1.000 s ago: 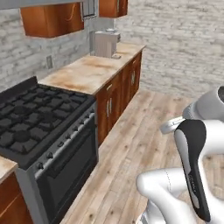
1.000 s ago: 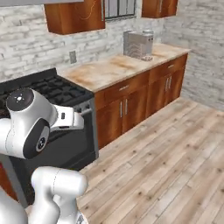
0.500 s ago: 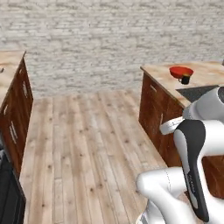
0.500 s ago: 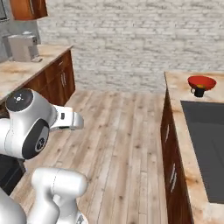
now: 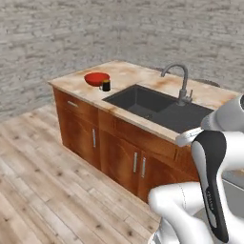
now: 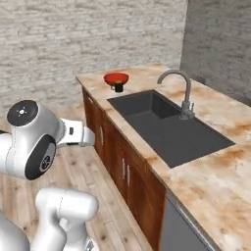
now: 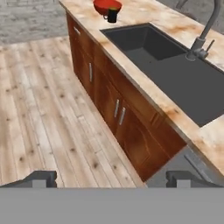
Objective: Clear the mugs and bowl far away from the sink.
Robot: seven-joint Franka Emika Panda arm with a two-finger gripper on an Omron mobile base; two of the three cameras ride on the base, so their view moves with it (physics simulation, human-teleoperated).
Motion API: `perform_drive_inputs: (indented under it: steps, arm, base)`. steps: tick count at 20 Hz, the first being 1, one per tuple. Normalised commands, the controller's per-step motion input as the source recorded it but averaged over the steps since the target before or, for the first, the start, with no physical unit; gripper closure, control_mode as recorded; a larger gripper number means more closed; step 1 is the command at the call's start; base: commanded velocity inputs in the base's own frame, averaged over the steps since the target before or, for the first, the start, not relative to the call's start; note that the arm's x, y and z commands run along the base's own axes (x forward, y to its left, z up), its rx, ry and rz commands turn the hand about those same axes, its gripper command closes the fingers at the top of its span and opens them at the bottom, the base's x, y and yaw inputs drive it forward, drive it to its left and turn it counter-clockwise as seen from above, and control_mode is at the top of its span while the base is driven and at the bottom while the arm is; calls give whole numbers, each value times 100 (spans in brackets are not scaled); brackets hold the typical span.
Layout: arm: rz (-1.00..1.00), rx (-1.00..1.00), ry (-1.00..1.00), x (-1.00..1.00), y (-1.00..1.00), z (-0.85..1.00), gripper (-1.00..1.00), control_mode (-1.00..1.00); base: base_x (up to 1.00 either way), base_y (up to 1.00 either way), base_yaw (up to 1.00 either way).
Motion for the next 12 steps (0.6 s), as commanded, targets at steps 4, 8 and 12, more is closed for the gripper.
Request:
perform_drive_inputs:
  steps: [4,8,12]
  arm:
    - [0,0,0,0,0,0,-100,100]
    - [0,0,0,0,0,0,-100,100]
    - [0,0,0,0,0,0,-100,100]
  base:
    - [47,100,-50]
    - [76,100,-42]
    - [83,100,-41]
